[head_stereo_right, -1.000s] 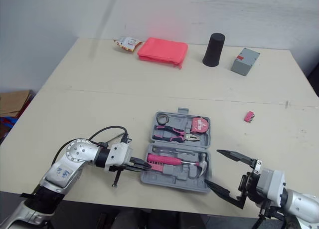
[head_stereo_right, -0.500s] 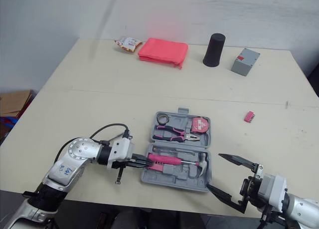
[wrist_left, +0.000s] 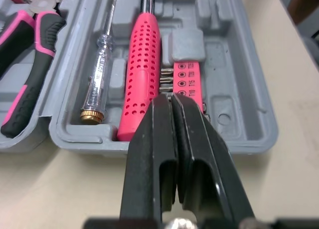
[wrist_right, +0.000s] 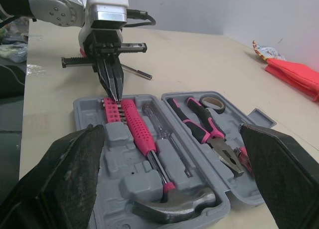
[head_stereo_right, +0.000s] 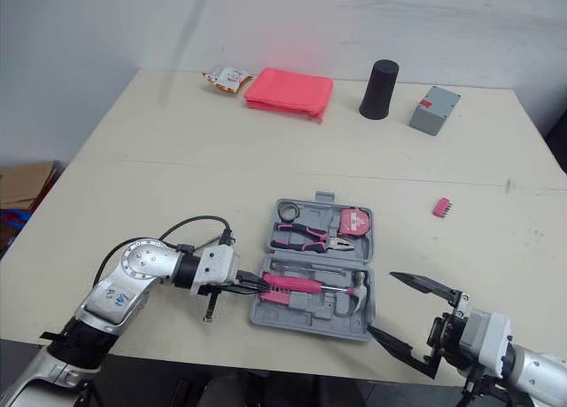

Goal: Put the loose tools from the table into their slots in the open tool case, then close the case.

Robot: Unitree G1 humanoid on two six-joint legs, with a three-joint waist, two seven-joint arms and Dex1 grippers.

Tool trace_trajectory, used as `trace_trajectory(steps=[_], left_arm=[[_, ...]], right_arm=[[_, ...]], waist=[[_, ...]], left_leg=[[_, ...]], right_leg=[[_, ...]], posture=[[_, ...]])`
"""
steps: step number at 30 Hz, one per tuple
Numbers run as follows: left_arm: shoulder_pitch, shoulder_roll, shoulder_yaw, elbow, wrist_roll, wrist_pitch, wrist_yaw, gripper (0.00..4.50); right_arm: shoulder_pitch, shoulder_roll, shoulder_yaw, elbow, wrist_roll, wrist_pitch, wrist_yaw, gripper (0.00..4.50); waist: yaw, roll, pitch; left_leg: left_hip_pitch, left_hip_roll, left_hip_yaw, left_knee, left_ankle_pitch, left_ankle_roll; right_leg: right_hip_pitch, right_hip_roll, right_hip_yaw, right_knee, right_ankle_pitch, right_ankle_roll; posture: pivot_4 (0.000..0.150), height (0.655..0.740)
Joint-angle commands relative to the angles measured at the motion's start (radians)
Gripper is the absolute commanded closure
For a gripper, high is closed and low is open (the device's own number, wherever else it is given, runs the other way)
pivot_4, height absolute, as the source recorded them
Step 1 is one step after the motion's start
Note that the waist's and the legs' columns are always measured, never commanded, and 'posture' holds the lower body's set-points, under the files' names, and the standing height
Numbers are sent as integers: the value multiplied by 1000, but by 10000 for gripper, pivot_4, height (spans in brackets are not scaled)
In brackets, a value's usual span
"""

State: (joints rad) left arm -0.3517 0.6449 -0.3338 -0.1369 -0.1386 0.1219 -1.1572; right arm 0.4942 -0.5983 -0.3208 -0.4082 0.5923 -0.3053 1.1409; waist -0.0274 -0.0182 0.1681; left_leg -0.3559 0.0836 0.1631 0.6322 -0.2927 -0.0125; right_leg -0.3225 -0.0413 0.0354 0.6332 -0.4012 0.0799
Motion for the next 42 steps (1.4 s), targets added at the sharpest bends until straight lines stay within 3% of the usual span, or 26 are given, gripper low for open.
trace_trajectory(steps=[1,6,10,14,18,23,28,35,42], left_arm=[[-8,-16,-80,43,78,12,-4,44511],[-20,-13,-141,96,152,-7,7,44511],[-15,-30,-115,123,117,-79,11,44511],[11,-65,42,149,-39,-222,14,44511],[43,-41,243,152,-224,-189,3,44511],[105,79,521,288,-253,-210,95,23233],[147,212,729,602,-228,-294,149,245],[205,276,880,860,-208,-442,263,245],[205,242,866,709,-264,-354,257,245]], right_arm=[[-4,-11,-19,-44,7,6,-16,0],[-12,-9,-25,-26,0,-5,-14,0],[-12,-3,-37,11,-7,-31,-1,0],[1,9,-107,81,9,-62,-12,0],[37,13,-243,184,50,-68,-22,0],[82,42,-472,377,65,-85,-110,0],[107,86,-607,588,67,-172,-133,0],[120,130,-621,712,26,-236,-183,0],[102,154,-497,472,-10,-115,-295,0]], waist=[[0,0,-1],[0,0,-4],[1,0,-6],[0,0,-6],[-3,-2,-3],[-4,-1,-3],[-6,-2,-2],[-10,-2,-1],[-21,-3,-2]], left_leg=[[0,0,0,0,0,0],[1,0,0,0,0,0],[2,0,0,0,0,1],[2,-1,0,0,-2,6],[1,0,-1,-1,-2,5],[1,1,-2,-3,-2,3],[1,1,-1,-5,-5,3],[1,0,0,-6,-11,-2],[2,0,0,-9,-8,-3]], right_leg=[[0,0,0,0,0,0],[1,0,0,1,0,0],[2,-1,0,1,0,0],[2,-2,0,2,0,0],[-2,-1,-1,5,0,-2],[-2,-1,-2,3,-2,-4],[-2,-1,-2,0,-3,-5],[-2,-5,-3,-1,-3,-5],[-3,-5,-4,1,-3,-6]], posture=[[1500,7400],[1500,7400],[1500,7400],[1500,7400],[1500,7400],[1500,7400],[1500,7400],[1500,7400],[1500,7400]])
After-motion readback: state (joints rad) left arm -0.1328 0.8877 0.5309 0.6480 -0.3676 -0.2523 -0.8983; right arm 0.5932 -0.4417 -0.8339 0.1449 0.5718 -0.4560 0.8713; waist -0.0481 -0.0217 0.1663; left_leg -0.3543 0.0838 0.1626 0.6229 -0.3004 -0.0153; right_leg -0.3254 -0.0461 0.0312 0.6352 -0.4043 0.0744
